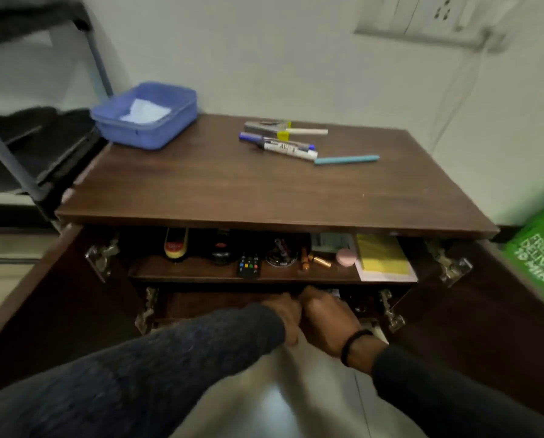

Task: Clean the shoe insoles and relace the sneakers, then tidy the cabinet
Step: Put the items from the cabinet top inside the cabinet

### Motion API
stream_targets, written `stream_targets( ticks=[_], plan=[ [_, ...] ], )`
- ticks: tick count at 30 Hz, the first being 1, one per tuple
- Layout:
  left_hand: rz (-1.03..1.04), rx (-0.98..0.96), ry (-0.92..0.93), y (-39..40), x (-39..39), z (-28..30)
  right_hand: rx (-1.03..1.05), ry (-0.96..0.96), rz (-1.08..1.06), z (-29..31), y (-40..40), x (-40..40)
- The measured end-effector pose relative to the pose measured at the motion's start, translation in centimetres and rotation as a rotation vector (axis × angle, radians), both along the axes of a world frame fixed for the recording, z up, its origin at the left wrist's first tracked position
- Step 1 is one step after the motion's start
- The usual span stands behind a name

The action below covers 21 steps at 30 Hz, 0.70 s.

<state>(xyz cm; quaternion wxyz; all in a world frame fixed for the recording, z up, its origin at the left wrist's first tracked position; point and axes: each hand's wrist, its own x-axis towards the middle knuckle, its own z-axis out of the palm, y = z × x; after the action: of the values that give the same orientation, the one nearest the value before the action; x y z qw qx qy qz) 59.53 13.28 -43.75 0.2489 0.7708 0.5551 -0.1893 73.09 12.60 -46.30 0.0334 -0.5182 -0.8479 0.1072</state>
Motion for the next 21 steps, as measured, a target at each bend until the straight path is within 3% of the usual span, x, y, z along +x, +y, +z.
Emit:
stream_targets(
  ticks=[3,6,9,11,15,21],
  plan=[
    [-0.120,-0.017,-0.037,-1.7,-1.0,5.9,0.088,0.012,0.259,5.9,-1.5,1.4],
    [-0.194,-0.006,-0.120,-1.9,-2.3,13.1,0.325,0.106,0.487,11.9,-1.5,2.5],
    [-0.122,-0.052,-0.312,-1.0,-3.5,18.8,0.601,0.249,0.526,16.6,-0.7,3.0],
    [-0.059,0.127,-0.426,0.8,-4.2,20.8,0.717,0.313,0.452,18.5,1.0,3.0],
    [0.100,0.729,-0.527,5.6,-5.9,19.7,0.698,0.337,0.215,19.6,6.7,2.7],
    [0.256,1.049,-0.353,9.9,-7.9,15.7,0.345,0.191,-0.344,18.9,13.3,3.7]
  ],
)
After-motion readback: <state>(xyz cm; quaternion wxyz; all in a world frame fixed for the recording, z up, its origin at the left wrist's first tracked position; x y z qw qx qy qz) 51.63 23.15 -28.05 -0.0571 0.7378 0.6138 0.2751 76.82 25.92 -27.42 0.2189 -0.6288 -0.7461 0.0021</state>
